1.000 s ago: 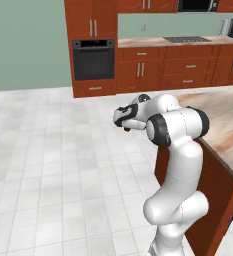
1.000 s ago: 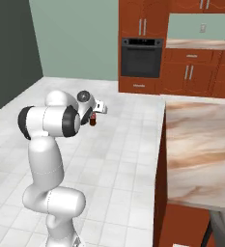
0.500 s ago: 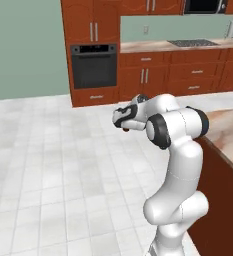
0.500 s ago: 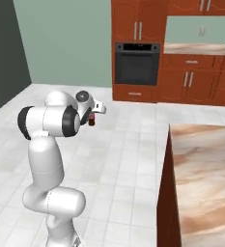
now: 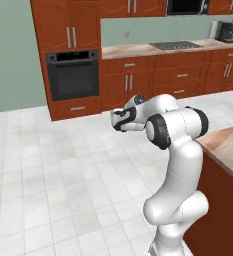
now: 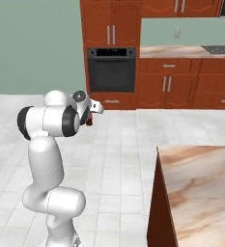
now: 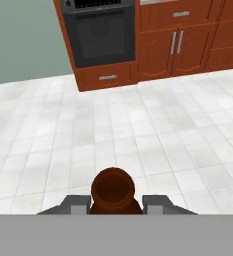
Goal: Place the large bottle from the dining counter next to the other large bottle outside the sink, and place the small bottle from the dining counter next to the other small bottle inside the sink.
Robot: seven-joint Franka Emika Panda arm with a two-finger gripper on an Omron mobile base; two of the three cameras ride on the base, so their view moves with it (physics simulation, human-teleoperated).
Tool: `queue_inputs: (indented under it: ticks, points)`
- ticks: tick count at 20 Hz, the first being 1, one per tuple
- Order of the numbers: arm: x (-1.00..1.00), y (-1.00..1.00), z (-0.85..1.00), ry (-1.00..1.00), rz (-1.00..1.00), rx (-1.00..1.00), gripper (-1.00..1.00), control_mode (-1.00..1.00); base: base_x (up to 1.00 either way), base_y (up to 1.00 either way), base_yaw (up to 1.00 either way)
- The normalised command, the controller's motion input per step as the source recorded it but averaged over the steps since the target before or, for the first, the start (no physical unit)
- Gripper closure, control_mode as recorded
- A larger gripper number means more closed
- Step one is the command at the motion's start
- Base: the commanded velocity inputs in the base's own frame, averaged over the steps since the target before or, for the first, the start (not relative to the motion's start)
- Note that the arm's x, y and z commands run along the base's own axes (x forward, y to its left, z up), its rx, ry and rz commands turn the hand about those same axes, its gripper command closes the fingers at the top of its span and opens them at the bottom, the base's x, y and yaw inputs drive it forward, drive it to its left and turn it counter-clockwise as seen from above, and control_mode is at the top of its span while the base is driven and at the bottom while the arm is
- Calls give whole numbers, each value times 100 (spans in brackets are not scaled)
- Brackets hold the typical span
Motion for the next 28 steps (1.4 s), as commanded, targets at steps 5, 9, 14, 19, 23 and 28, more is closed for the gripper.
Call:
queue_inputs:
  ticks: [5, 9, 14, 19, 23, 28]
  points:
    - [0, 0, 0, 0, 0, 0, 100, 100, 95, 30, -30]
    - [0, 0, 0, 0, 0, 0, 100, 100, 95, 31, -32]
    - [0, 0, 0, 0, 0, 0, 100, 100, 81, 19, -34]
    - [0, 0, 0, 0, 0, 0, 100, 100, 73, 6, -33]
    - [0, 0, 0, 0, 0, 0, 100, 100, 56, 0, -37]
    - [0, 0, 0, 0, 0, 0, 100, 100, 62, 0, -40]
